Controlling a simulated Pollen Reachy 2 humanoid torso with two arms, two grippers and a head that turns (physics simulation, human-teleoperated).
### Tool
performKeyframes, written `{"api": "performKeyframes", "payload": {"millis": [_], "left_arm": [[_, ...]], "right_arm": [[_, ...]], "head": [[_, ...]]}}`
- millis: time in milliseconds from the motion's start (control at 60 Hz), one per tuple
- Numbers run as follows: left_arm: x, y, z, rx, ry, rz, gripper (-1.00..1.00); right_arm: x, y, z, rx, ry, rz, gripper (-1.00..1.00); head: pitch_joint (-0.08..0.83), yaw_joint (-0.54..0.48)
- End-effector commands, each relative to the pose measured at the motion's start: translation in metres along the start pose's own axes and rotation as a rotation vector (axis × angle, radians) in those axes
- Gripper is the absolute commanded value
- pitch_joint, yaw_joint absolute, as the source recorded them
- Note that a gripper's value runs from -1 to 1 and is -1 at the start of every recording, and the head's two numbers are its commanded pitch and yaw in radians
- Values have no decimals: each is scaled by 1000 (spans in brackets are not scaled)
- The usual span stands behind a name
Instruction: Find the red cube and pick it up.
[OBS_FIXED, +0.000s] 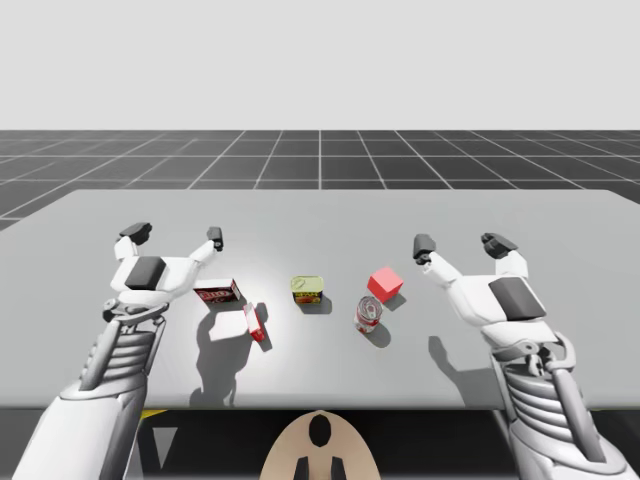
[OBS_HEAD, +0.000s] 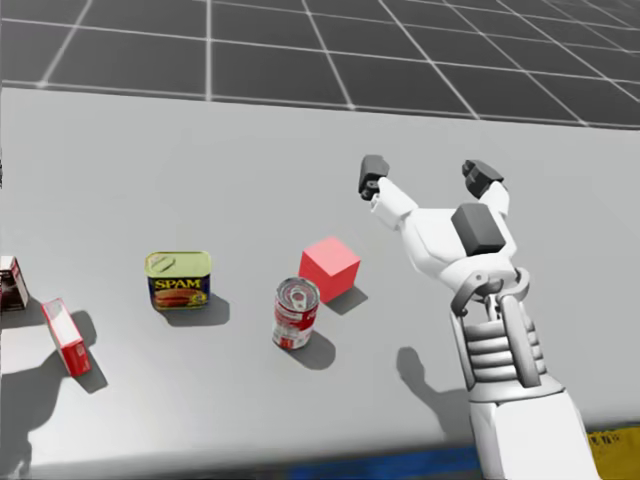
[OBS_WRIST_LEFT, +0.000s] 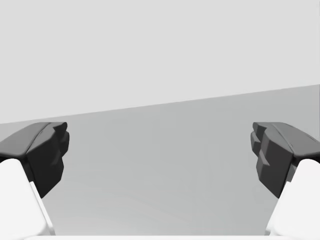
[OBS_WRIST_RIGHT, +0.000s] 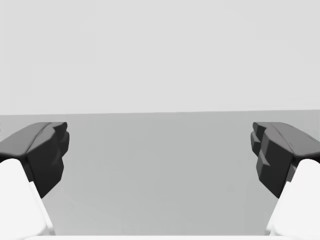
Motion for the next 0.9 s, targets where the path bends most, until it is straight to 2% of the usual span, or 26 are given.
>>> {"api": "performKeyframes", "payload": {"millis": [17,100,233,317,433,517,550,633,750,833,900], "left_arm": [[2,0,1,-1,-3,6,-1000],[2,0,1,-4,-5,7,-1000],[2,-2,2,-5,-5,9,-1000],[2,-2,2,-7,-4,10,-1000],[2,-3,2,-9,-1,10,-1000],[2,-3,2,-8,0,13,-1000],[2,-3,2,-8,0,13,-1000],[2,-3,1,-7,1,15,-1000],[3,-2,1,-7,1,16,-1000],[3,-2,1,-7,1,16,-1000],[3,-2,1,-7,1,17,-1000]], "right_arm": [[-3,3,0,3,-4,3,-1000],[-4,3,0,17,-7,-3,-1000],[-3,2,5,66,-8,-50,-1000],[-3,1,13,90,0,-43,-1000],[-7,-1,34,146,29,23,-1000],[-12,-3,45,193,18,50,-1000],[-14,-4,48,212,24,47,-1000],[-24,-9,58,274,28,84,-1000],[-41,-17,70,356,75,139,-1000],[-55,-23,72,394,106,156,-1000],[-64,-26,71,433,127,145,-1000]], "head": [[605,-257],[614,-260],[610,-257],[610,-259],[613,-262],[613,-262],[613,-262],[611,-262],[611,-260],[611,-258],[610,-257]]}}
